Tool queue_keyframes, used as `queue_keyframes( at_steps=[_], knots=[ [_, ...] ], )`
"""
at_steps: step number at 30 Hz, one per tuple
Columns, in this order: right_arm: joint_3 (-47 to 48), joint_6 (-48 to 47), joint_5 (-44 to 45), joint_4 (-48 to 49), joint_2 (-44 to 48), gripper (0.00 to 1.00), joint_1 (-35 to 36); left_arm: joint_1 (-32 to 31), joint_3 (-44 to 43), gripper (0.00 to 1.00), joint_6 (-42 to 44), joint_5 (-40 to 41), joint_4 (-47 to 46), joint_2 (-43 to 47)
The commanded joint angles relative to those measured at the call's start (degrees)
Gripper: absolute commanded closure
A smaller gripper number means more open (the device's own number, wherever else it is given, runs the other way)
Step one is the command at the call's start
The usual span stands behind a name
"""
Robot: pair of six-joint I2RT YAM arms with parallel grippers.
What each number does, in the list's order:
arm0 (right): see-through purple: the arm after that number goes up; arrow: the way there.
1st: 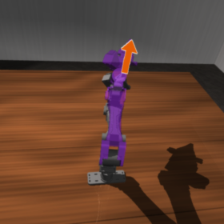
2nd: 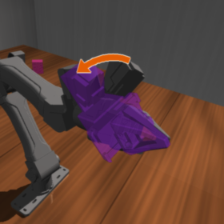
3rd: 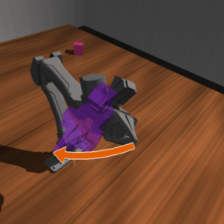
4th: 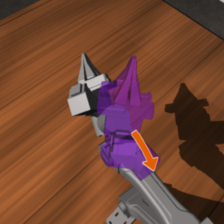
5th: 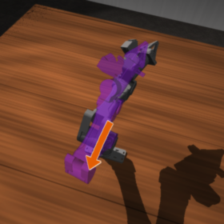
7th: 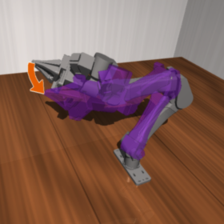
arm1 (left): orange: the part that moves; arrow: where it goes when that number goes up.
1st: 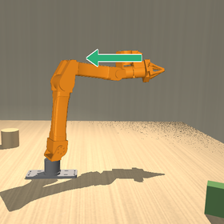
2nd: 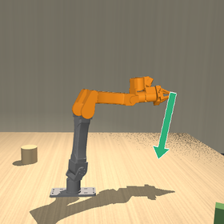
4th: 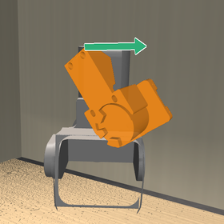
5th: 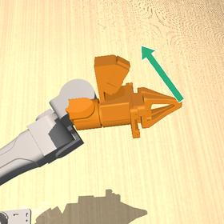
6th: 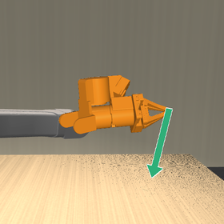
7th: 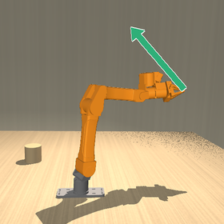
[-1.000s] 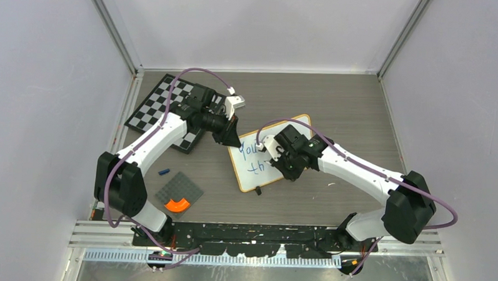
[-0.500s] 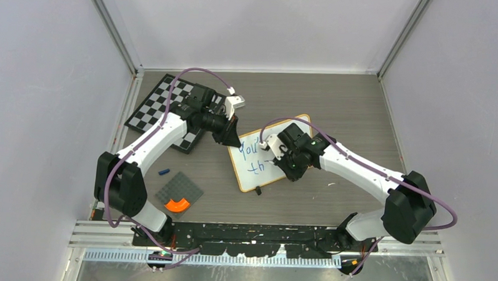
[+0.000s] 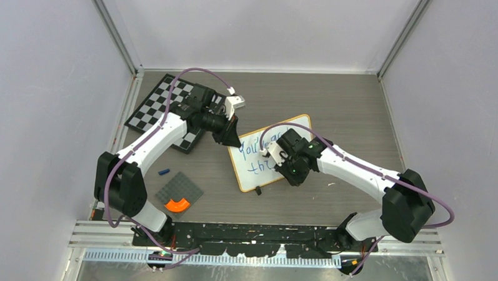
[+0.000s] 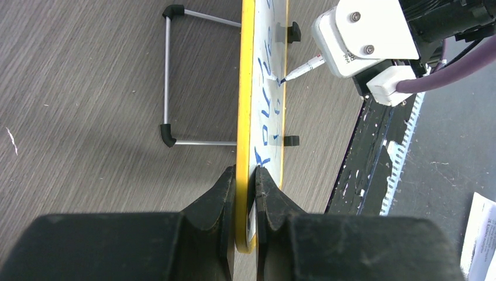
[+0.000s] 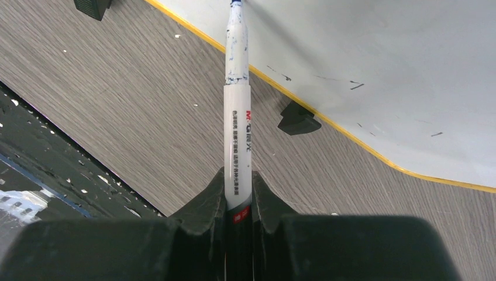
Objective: Write a sentence on the whiteboard
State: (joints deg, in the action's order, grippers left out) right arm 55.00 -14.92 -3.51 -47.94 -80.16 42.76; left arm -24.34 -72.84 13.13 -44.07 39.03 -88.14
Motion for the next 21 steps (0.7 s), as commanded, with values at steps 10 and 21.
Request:
queue_keyframes(
  at_steps=[10,21],
  knots=[
    [10.0,0.37,-0.57,-1.74,2.37,1.0,-0.04,0.17,1.38,1.0,4.53,5.85,-0.79,-0.01],
    [6.87,-0.59,1.64,0.19,-1.14,1.0,-0.01,0.17,1.56,1.0,5.21,6.27,-0.41,0.37]
  ],
)
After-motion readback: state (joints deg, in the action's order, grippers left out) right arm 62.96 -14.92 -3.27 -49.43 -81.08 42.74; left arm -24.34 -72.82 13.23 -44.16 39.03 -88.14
